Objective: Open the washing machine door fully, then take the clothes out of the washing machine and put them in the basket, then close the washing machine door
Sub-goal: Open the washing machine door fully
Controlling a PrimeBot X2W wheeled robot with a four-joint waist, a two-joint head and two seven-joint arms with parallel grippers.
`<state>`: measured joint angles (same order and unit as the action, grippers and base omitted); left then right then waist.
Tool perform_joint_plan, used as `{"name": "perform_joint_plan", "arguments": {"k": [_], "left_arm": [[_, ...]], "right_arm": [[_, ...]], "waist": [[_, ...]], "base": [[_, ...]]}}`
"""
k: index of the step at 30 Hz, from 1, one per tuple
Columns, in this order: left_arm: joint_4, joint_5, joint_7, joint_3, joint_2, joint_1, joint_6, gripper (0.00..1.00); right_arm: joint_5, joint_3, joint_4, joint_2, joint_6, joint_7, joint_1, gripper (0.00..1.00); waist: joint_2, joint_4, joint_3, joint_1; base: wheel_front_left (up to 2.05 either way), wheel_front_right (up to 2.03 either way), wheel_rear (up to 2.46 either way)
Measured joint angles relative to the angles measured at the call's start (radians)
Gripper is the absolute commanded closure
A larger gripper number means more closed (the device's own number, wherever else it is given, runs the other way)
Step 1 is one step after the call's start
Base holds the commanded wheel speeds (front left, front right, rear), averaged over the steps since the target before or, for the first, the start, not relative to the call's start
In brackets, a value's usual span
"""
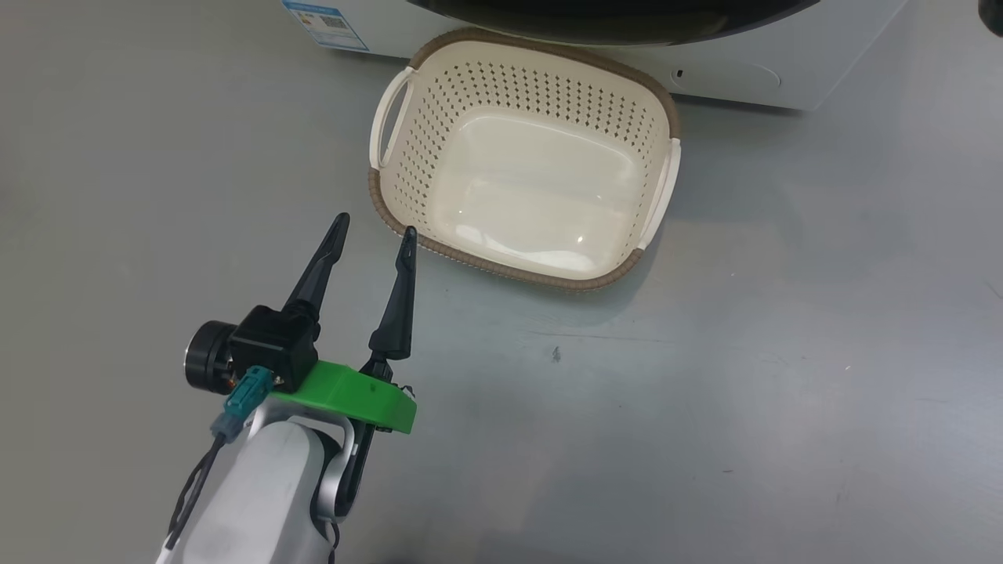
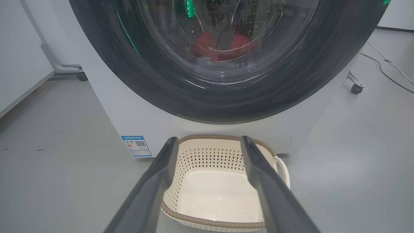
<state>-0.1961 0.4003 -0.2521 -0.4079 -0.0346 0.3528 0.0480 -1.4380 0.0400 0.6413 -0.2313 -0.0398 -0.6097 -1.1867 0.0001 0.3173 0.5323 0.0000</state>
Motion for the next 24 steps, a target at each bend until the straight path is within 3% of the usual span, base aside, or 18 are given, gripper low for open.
{"name": "perform_joint_plan", "arguments": {"k": [24], "left_arm": [[-0.054,-0.006,0.000,0.026,0.002,-0.005,0.008,0.00]], "right_arm": [[-0.100,-0.053,0.113,0.072,0.112,-0.237,0.124,1.00]], "waist": [[0.0000,-0.070,-0.113,0.0000]], "base": [[0.00,0.00,0.00]]}}
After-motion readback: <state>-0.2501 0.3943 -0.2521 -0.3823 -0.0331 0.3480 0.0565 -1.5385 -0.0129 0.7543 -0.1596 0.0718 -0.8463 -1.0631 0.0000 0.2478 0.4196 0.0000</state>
